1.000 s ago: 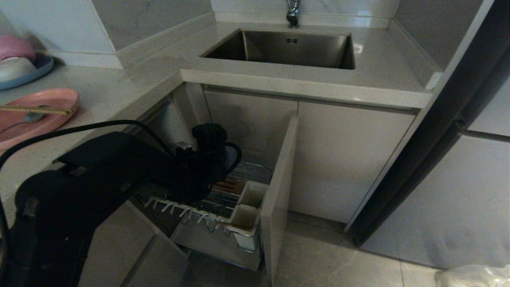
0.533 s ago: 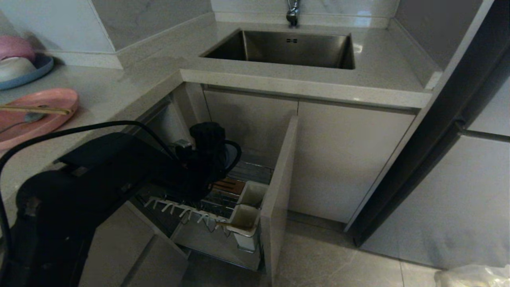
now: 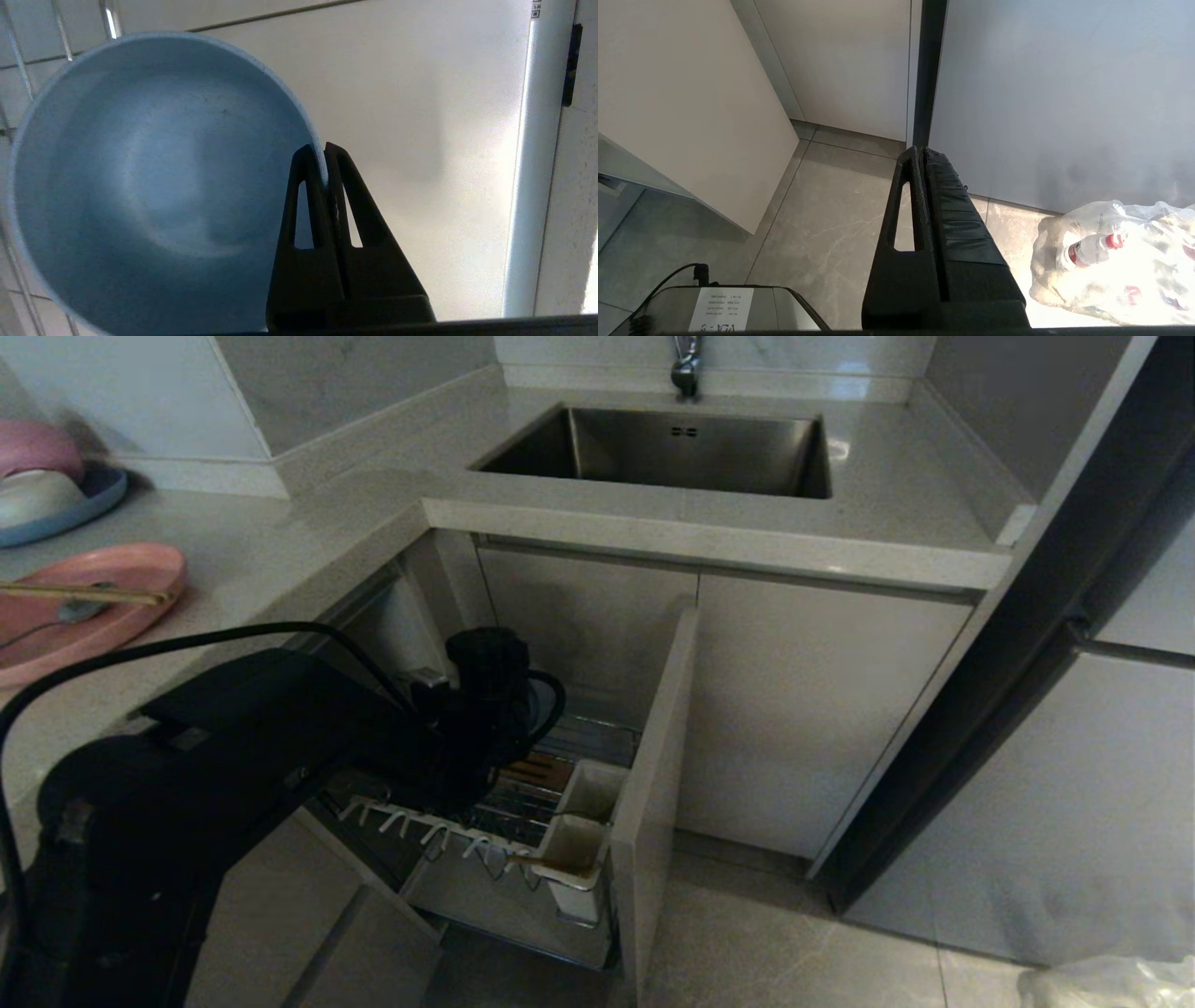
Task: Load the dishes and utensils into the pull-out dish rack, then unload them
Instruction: Pick up the bowl and place it in the cupboard
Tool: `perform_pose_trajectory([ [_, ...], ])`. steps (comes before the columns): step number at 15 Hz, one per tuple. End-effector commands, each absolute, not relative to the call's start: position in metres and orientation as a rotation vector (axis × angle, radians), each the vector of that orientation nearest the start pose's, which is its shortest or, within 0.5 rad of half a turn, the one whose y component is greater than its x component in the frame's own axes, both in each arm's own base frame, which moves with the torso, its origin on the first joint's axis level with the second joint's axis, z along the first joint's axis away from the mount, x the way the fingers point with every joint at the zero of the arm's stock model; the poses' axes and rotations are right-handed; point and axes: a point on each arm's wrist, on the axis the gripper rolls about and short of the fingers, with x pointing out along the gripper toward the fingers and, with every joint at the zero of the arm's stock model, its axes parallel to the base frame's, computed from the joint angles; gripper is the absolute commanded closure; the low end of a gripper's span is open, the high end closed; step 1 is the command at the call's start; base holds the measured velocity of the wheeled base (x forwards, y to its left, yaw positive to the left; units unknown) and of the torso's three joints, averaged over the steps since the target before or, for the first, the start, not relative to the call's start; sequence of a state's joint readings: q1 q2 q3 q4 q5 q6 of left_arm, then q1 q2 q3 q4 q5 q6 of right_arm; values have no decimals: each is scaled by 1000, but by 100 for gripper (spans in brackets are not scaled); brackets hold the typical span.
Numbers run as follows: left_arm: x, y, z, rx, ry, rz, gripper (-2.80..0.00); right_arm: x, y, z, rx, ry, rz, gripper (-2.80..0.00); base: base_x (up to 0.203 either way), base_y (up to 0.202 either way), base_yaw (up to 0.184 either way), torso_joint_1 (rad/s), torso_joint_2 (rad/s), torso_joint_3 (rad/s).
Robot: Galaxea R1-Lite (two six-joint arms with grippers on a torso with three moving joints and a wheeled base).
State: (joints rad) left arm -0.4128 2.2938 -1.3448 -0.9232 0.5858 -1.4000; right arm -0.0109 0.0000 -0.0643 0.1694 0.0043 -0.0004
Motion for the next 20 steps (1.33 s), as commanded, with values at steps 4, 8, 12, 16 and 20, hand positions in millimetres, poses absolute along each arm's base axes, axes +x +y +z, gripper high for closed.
perform_pose_trajectory([
  [4,425,-173,115,-1372,-74,208,0,-29,0,76,0,106,-6,0,0,0,0,0,0,0],
  [8,425,-172,110,-1377,-52,245,0,-29,0,76,1,106,-6,0,0,0,0,0,0,0],
  [12,424,-172,111,-1377,-53,245,0,-29,0,76,0,106,-6,0,0,0,0,0,0,0],
  [16,420,-171,119,-1362,-28,261,-280,-29,0,76,1,106,-6,0,0,0,0,0,0,0],
  [20,413,-168,126,-1359,-30,262,-280,-29,0,76,0,106,-6,0,0,0,0,0,0,0],
])
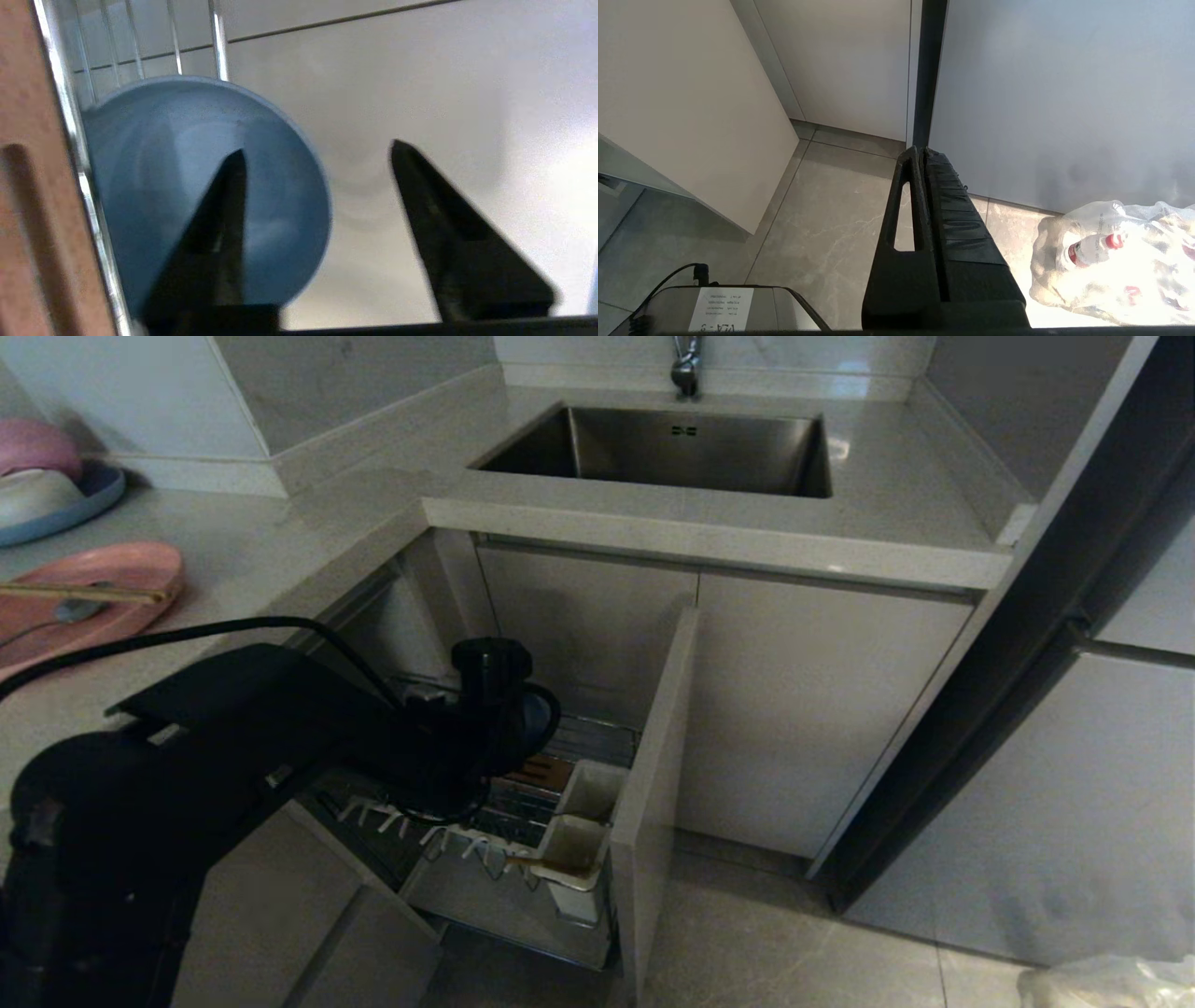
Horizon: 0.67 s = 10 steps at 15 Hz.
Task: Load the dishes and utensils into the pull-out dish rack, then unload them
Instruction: Pick up the chopsticks and place it in the cupboard
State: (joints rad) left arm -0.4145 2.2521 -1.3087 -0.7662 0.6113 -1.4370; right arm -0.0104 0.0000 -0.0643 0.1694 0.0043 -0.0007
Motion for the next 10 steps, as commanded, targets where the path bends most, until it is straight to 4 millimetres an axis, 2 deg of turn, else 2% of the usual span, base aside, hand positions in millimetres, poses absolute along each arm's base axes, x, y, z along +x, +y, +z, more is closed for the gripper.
perform_pose_trajectory([
  [1,410,-167,133,-1360,-36,257,-280,-29,0,76,-1,106,-6,0,0,0,0,0,0,0],
  [7,376,-159,176,-1318,47,331,-280,-29,0,76,1,106,-6,0,0,0,0,0,0,0],
  [8,369,-157,186,-1326,45,334,-187,-29,0,76,0,106,-6,0,0,0,0,0,0,0],
  [9,362,-154,192,-1312,65,352,0,-29,0,76,0,106,-6,0,0,0,0,0,0,0],
  [10,356,-152,194,-1285,100,378,0,-29,0,76,1,106,-6,0,0,0,0,0,0,0],
])
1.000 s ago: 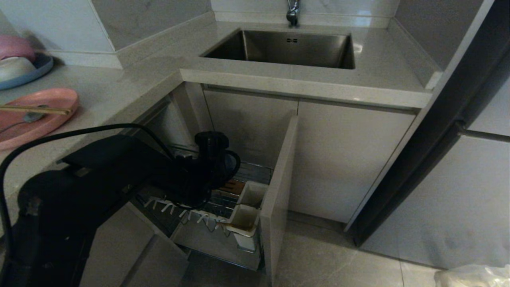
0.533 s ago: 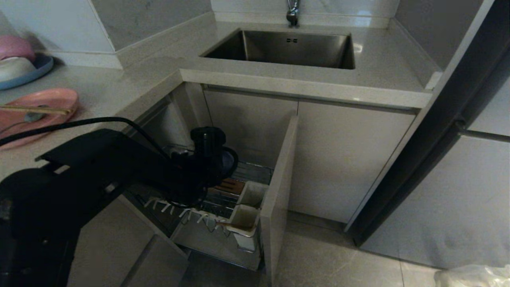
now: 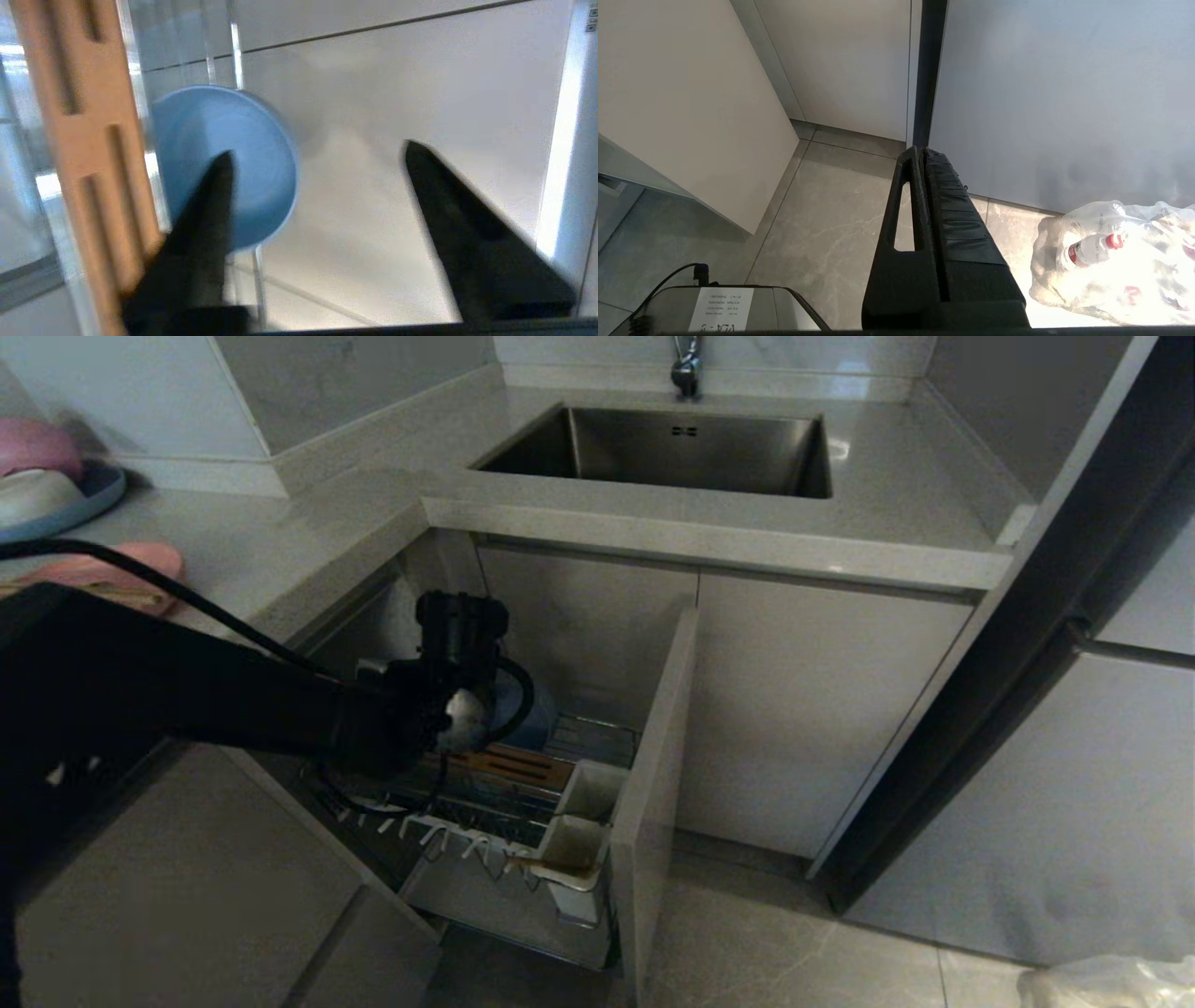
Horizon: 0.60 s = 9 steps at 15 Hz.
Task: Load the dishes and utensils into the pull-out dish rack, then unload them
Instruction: Pick up the chopsticks and place it in the cupboard
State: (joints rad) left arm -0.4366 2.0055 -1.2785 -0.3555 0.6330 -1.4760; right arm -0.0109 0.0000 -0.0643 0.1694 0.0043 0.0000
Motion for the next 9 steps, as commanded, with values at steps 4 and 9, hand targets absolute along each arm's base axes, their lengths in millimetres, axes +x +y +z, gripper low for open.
perform_pose_trajectory([
  [4,326,-145,217,-1218,180,417,0,-29,0,76,1,106,-6,0,0,0,0,0,0,0],
  [9,273,-131,265,-954,245,345,0,-29,0,76,1,106,-6,0,0,0,0,0,0,0],
])
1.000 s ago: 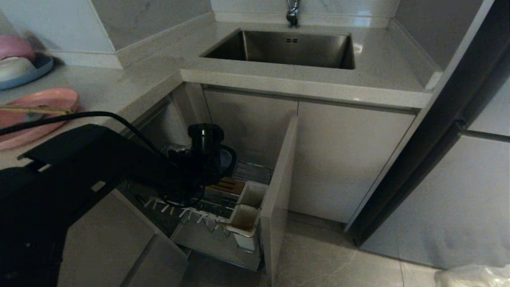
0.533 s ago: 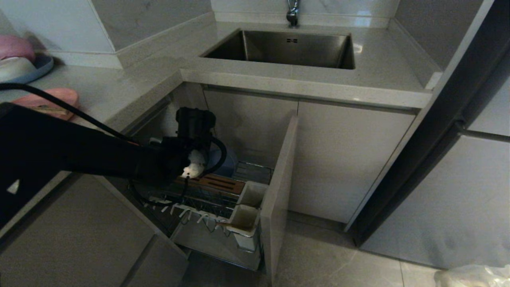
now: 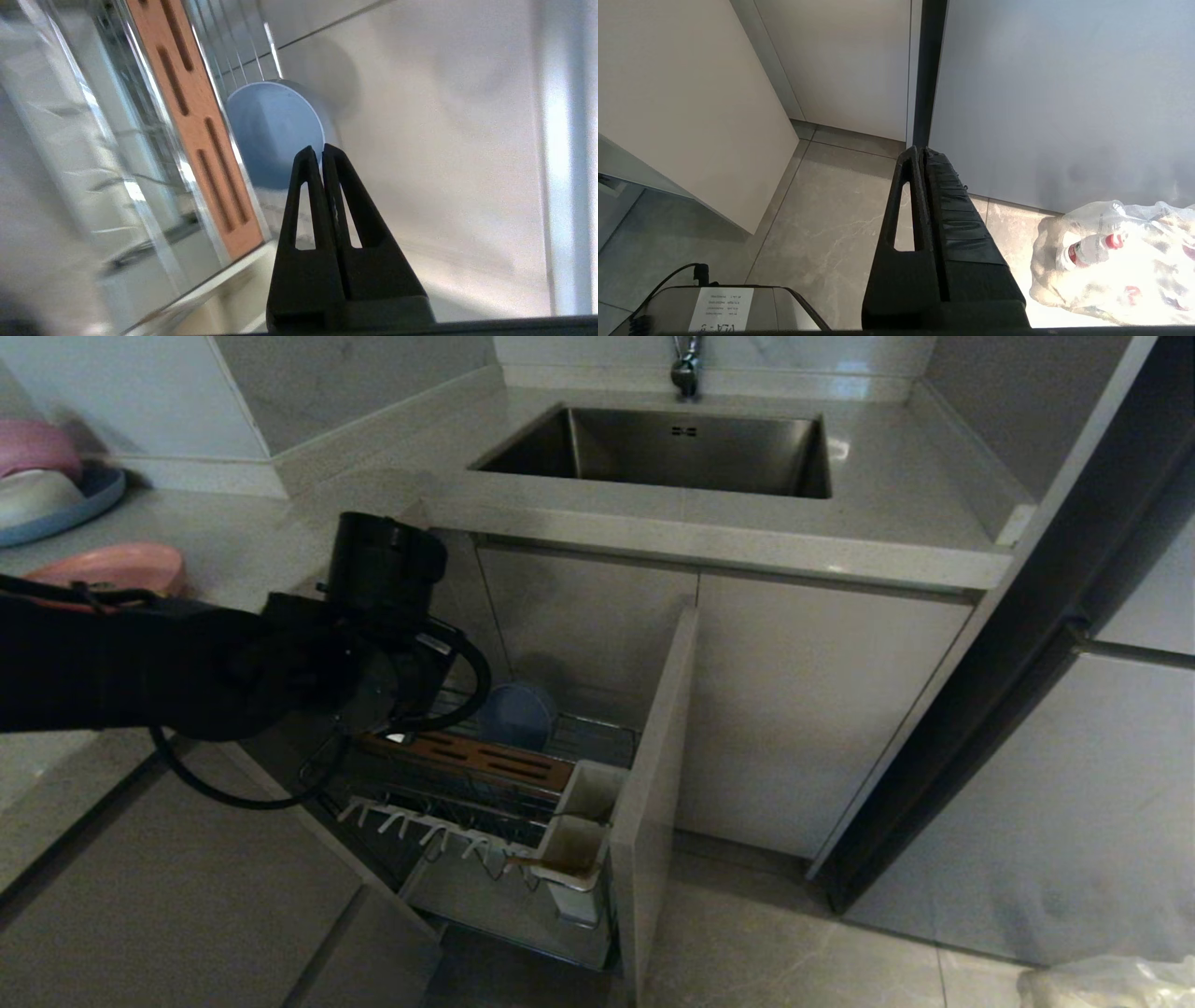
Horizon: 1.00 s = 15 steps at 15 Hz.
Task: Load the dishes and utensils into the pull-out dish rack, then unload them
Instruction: Pick up the chopsticks and place it in the cupboard
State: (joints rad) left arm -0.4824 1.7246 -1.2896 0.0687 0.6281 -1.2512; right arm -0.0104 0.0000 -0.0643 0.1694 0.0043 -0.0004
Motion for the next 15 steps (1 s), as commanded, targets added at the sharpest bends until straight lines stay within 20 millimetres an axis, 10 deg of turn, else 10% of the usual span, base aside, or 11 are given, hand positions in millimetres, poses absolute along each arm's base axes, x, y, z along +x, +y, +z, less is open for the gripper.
perform_pose_trajectory([
  [1,264,-127,270,-854,273,338,0,-29,0,76,1,106,-6,0,0,0,0,0,0,0],
  [5,197,-86,302,-518,416,388,0,-29,0,76,0,106,-6,0,0,0,0,0,0,0],
  [15,129,-16,363,-505,185,583,0,-29,0,76,1,106,-6,0,0,0,0,0,0,0],
])
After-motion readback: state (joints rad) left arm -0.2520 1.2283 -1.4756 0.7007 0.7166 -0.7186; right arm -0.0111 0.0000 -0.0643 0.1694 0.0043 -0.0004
